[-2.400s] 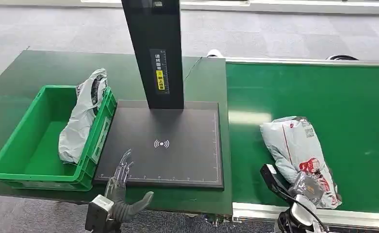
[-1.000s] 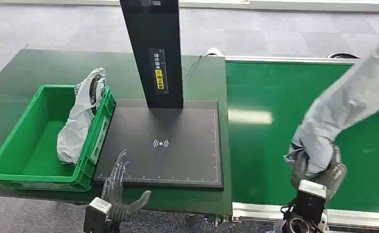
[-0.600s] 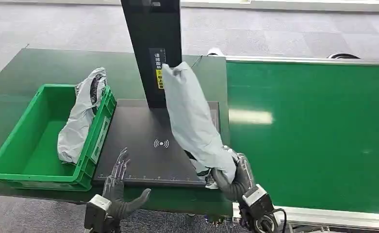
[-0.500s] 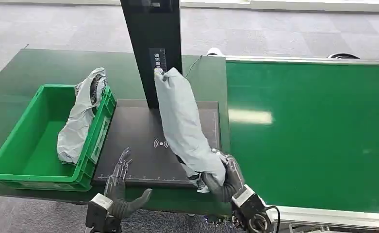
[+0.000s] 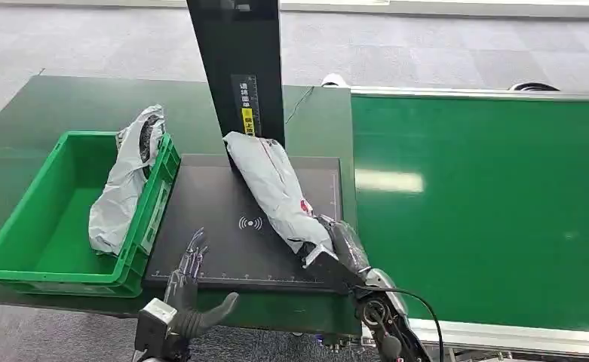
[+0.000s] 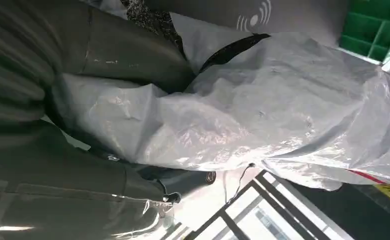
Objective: Moved the parcel from conveyor to table for the left to box.
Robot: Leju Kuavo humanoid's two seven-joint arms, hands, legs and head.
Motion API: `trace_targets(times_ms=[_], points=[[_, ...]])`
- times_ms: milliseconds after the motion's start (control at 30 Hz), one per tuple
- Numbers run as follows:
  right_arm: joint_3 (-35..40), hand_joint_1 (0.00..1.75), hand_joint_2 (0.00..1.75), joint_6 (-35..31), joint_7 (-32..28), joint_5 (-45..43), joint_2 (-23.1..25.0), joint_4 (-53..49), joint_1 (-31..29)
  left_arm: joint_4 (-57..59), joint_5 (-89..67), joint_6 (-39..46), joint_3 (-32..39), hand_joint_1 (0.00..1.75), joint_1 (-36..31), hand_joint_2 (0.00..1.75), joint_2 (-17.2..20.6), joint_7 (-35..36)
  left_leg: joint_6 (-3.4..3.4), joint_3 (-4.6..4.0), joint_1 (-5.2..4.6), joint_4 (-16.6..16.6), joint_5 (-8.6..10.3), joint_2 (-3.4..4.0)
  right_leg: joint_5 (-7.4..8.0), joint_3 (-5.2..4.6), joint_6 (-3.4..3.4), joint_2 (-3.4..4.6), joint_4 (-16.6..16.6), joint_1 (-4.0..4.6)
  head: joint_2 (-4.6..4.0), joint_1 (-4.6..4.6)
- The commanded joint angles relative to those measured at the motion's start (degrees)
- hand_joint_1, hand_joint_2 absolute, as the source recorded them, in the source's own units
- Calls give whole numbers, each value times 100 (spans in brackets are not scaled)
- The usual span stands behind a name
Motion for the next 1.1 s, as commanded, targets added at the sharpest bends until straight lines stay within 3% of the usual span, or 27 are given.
trace_targets(times_ms=[33, 67, 233, 500, 700, 767, 1100], points=[[-517, 16, 175, 599, -500, -360, 37, 1694, -1125, 566, -40, -39, 0, 0, -291, 175, 87, 20, 3, 2, -5, -4, 6, 8, 7, 0, -1, 3, -2, -4, 2, 2], [-523, 0, 175, 688, -570, -392, 32, 1785, -1179, 620, -41, -40, -7, 0, -330, 175, 99, 20, 2, 4, -4, -3, 3, 6, 4, 2, -1, 2, -1, -3, 0, 0], [-479, 0, 175, 1072, -1069, -626, 94, 2008, -1371, 795, -18, -18, -40, 0, -401, 175, 172, -60, 2, 6, -4, -9, 8, 10, 9, 1, -5, 2, -6, -3, 0, 0], [-98, 0, 175, 877, -1069, -1682, -33, 644, -898, 682, -2, 9, -17, 0, -326, 175, 152, -84, 2, 1, -4, -4, 4, 4, 4, -2, -3, 0, -2, -2, 0, 0], [-69, 0, 175, 756, -1069, -1935, -70, 278, -749, 568, 14, 126, 47, 0, -259, 175, 131, -95, 2, -2, -2, -3, 5, 0, 3, -5, -4, -5, -2, -1, 0, 0], [-40, 0, 175, 570, -1069, -2258, -166, -491, -343, 219, 71, 559, 266, 0, -66, 175, 76, -127, 1, -2, -1, -1, 2, -1, 2, -4, -2, -3, 0, 0, 0, 0], [-40, 0, 175, 570, -1069, -2258, -166, -491, -343, 219, 71, 559, 266, 0, -66, 175, 76, -127, 2, -4, -1, -2, 3, 4, 4, -7, -3, 0, -2, 0, 0, 0]])
